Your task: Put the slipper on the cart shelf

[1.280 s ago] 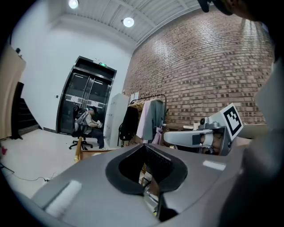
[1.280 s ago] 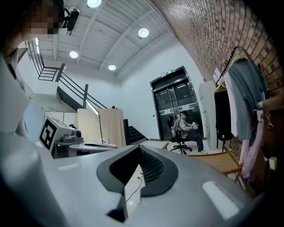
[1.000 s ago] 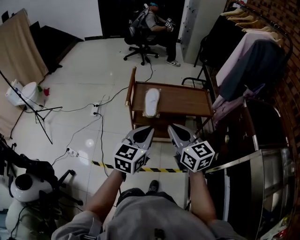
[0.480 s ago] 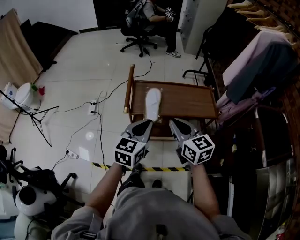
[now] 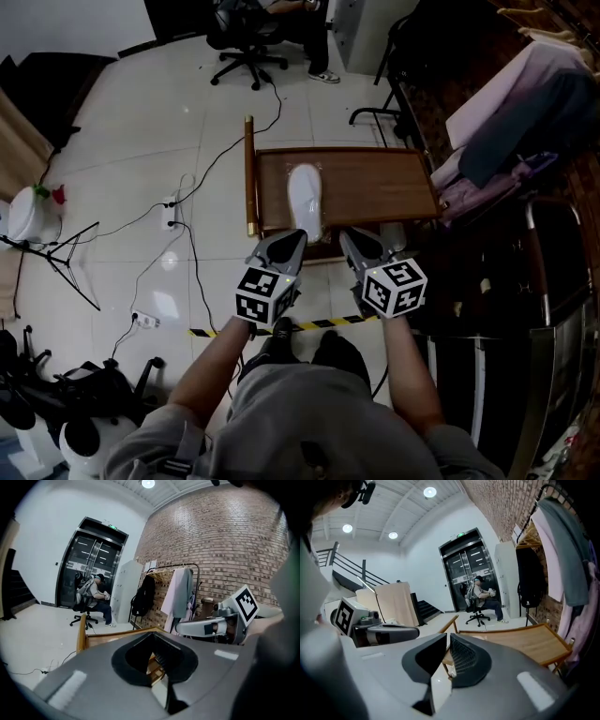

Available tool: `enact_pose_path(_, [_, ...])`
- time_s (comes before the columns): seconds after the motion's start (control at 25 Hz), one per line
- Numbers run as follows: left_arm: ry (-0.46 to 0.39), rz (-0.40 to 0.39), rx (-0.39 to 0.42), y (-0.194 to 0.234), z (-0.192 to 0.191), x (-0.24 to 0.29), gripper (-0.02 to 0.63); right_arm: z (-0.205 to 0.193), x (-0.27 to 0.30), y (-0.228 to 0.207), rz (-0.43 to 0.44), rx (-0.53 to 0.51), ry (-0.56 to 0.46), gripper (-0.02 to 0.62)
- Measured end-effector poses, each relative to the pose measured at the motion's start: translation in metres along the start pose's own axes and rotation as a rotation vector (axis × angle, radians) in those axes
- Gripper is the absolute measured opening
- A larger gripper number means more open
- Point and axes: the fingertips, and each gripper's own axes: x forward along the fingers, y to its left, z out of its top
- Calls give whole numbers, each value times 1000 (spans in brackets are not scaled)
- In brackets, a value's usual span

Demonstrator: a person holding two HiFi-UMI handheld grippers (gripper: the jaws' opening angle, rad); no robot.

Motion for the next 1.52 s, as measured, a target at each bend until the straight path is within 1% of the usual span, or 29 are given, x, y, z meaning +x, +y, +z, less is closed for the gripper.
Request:
enact_pose_path(0.04, [7, 2, -5, 2, -5, 5, 8, -9, 6, -3, 1, 11, 25, 19])
enact_pose_path(0.16, [31, 26, -15, 13, -18, 17, 8, -35, 26, -14, 6, 46, 93, 29])
enact_pose_path(0.32, [69, 61, -47, 24, -33, 25, 8, -71, 52, -31, 8, 90, 214, 125])
enact_pose_path(0.4, [82, 66, -63, 26, -40, 30, 8, -91, 65, -41, 7, 109, 276, 130])
enact_pose_path(0.44, [88, 69, -70, 27, -45, 34, 8, -102, 72, -47, 7, 119, 305, 147])
enact_pose_path(0.52, [101, 85, -75, 29, -55, 38, 8, -127, 85, -57, 9, 155, 356, 216])
enact_pose_path(0.56, [109, 96, -77, 31, -60, 38, 8, -139, 92, -60, 10, 177, 376, 251])
enact_pose_path(0.64, [121, 116, -81, 37, -69, 40, 8, -159, 106, -68, 2, 222, 399, 293])
enact_pose_path(0.72, [129, 128, -85, 43, -76, 41, 8, -173, 120, -74, -9, 269, 410, 324])
enact_pose_path(0.84, [138, 134, -82, 47, -82, 38, 8, -187, 138, -77, -11, 327, 433, 345])
enact_pose_path(1.0, [152, 138, -85, 50, -89, 33, 8, -191, 157, -76, -10, 384, 445, 345])
enact_pose_path(1.08, [160, 144, -90, 54, -94, 30, 8, -193, 164, -72, 6, 416, 451, 345])
enact_pose_path(1.12, [162, 148, -93, 56, -95, 29, 8, -194, 167, -70, 20, 427, 452, 327])
enact_pose_path(1.16, [163, 150, -96, 58, -97, 29, 8, -193, 168, -69, 34, 434, 450, 288])
enact_pose_path(1.2, [162, 152, -97, 59, -97, 30, 8, -191, 170, -68, 45, 437, 446, 233])
enact_pose_path(1.36, [160, 148, -97, 62, -94, 31, 8, -177, 169, -68, 48, 427, 419, 169])
enact_pose_path(1.52, [152, 124, -77, 56, -86, 39, 8, -158, 156, -73, 34, 399, 382, 100])
